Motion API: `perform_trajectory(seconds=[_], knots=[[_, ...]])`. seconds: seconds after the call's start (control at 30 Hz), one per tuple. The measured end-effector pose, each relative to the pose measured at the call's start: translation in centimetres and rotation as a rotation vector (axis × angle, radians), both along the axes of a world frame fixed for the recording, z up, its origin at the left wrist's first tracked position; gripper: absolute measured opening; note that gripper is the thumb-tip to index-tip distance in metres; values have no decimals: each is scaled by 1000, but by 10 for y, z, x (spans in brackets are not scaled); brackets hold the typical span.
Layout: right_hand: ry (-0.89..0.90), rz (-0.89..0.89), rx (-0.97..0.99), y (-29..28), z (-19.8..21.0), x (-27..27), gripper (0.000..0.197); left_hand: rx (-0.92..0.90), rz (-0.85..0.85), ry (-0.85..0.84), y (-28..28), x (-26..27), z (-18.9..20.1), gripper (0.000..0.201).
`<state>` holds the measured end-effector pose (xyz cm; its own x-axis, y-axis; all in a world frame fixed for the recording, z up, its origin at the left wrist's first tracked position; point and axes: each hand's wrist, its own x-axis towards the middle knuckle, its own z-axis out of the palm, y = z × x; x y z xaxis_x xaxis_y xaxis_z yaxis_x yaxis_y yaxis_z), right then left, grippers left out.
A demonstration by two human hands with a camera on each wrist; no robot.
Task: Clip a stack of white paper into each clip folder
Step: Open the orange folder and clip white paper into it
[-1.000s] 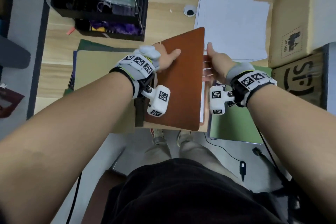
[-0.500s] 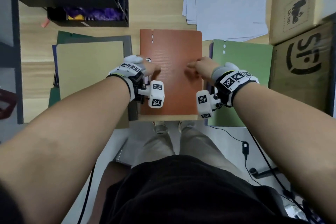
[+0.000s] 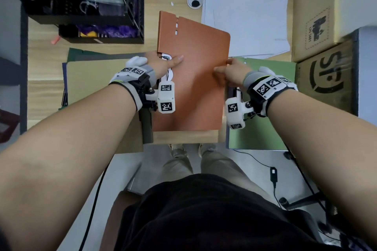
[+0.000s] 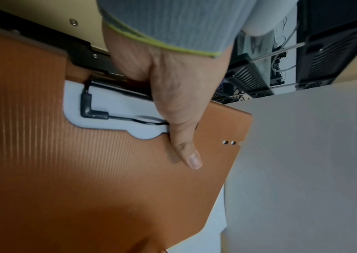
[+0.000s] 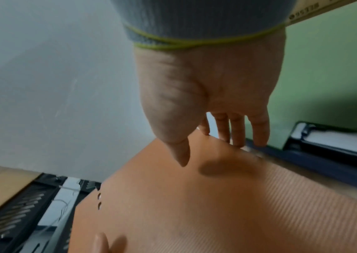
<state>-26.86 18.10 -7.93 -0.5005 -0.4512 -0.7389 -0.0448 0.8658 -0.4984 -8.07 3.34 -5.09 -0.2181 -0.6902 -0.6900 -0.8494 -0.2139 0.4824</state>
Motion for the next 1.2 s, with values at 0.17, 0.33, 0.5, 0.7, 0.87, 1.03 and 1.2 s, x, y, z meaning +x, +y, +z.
perform_trajectory(seconds=[0.17, 0.33, 0.5, 0.7, 0.87, 1.03, 1.2], knots=[[102, -116, -52, 10, 22, -39, 79, 25, -5, 93, -1, -25, 15, 101], [185, -137, 143, 49, 17, -72, 79, 94, -85, 206, 42, -67, -27, 94], [240, -50, 377, 93, 0, -87, 53, 131, -310, 29, 84, -102, -114, 79], [291, 16, 534, 114, -13, -94, 46, 156, -532, -102, 121, -121, -77, 63], [316, -90, 546, 118, -23, -96, 77, 120, -681, -144, 140, -139, -71, 68], [301, -87, 525, 117, -26, -101, 81, 179, -762, -202, 139, -147, -75, 75], [301, -110, 500, 113, -20, -101, 81, 106, -878, -239, 125, -146, -67, 59]])
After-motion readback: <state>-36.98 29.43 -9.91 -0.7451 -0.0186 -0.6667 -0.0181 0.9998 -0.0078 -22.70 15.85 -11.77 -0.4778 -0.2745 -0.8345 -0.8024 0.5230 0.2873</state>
